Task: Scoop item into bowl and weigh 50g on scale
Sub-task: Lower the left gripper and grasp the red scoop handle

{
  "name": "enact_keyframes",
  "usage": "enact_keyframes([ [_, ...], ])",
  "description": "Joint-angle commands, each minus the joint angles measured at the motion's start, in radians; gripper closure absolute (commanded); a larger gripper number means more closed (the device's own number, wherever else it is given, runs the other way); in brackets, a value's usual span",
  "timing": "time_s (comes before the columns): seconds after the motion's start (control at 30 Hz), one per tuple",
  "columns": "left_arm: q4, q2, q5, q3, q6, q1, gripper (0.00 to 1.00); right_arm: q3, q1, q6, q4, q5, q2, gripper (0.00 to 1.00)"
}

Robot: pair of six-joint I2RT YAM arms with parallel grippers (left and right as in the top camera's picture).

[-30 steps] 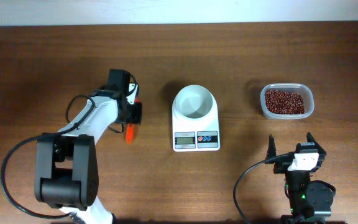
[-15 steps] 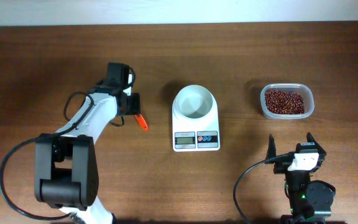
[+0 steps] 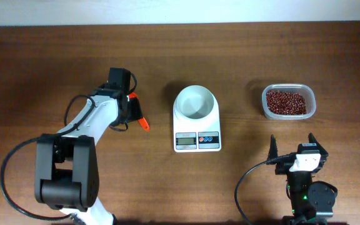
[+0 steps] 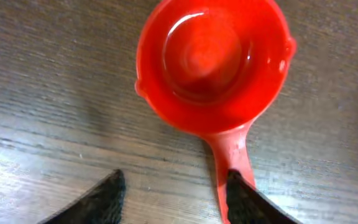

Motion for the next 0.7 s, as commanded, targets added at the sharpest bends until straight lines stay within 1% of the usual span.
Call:
enact_keyframes([
  [0.0, 0.026, -0.019, 0.046, -0.019, -0.025, -0.005, 0.55, -0.005, 0.005, -0.005, -0.005, 0.008, -0.006, 0.01],
  [0.03, 0.044, -0.019, 0.079, -0.019, -0.025, -0.005, 0.53, -0.005, 0.004, -0.005, -0.005, 0.008, -0.006, 0.01],
  [0.13, 0.070, -0.019, 0.090, -0.020, -0.026, -0.005, 0.51, -0.005, 0.005, -0.005, -0.005, 0.008, -0.006, 0.01],
  [0.17, 0.069, -0.019, 0.090, -0.020, -0.029, -0.008, 0.46, -0.005, 0.005, -0.005, -0.005, 0.008, -0.006, 0.01],
  [0.2, 0.068, -0.019, 0.092, -0.020, -0.029, -0.014, 0.44, -0.005, 0.005, -0.005, -0.005, 0.007, -0.006, 0.01],
  [0.27, 0.058, -0.022, 0.108, -0.017, -0.029, -0.031, 0.44, -0.005, 0.005, -0.005, -0.006, 0.008, -0.006, 0.01],
  [0.33, 0.045, -0.022, 0.108, 0.001, -0.032, -0.045, 0.46, -0.005, 0.005, -0.005, -0.006, 0.008, -0.004, 0.01],
  [0.37, 0.035, -0.022, 0.108, 0.015, -0.057, -0.048, 0.46, -0.005, 0.005, -0.004, -0.006, 0.008, 0.002, 0.01],
  [0.43, 0.024, -0.022, 0.117, 0.035, -0.142, -0.049, 0.39, -0.005, 0.005, 0.003, -0.006, 0.006, 0.019, 0.02],
  [0.47, 0.026, -0.022, 0.139, 0.039, -0.235, -0.049, 0.37, -0.005, 0.005, 0.003, -0.006, 0.005, 0.034, 0.01],
  [0.5, 0.031, -0.022, 0.142, 0.039, -0.327, -0.049, 0.37, -0.005, 0.005, 0.003, -0.006, 0.005, 0.051, 0.01],
  [0.53, 0.040, -0.022, 0.141, 0.039, -0.394, -0.049, 0.38, -0.005, 0.005, 0.003, -0.006, 0.005, 0.069, 0.01],
  [0.57, 0.068, -0.022, 0.136, 0.039, -0.406, -0.049, 0.39, -0.005, 0.005, 0.003, -0.005, 0.004, 0.090, 0.01],
  [0.63, 0.115, -0.022, 0.125, 0.039, -0.406, -0.049, 0.46, -0.005, 0.005, 0.003, 0.029, 0.004, 0.113, 0.01],
  [0.67, 0.115, -0.022, 0.106, 0.039, -0.429, -0.049, 0.48, -0.005, 0.005, 0.003, 0.055, 0.004, 0.116, 0.01],
])
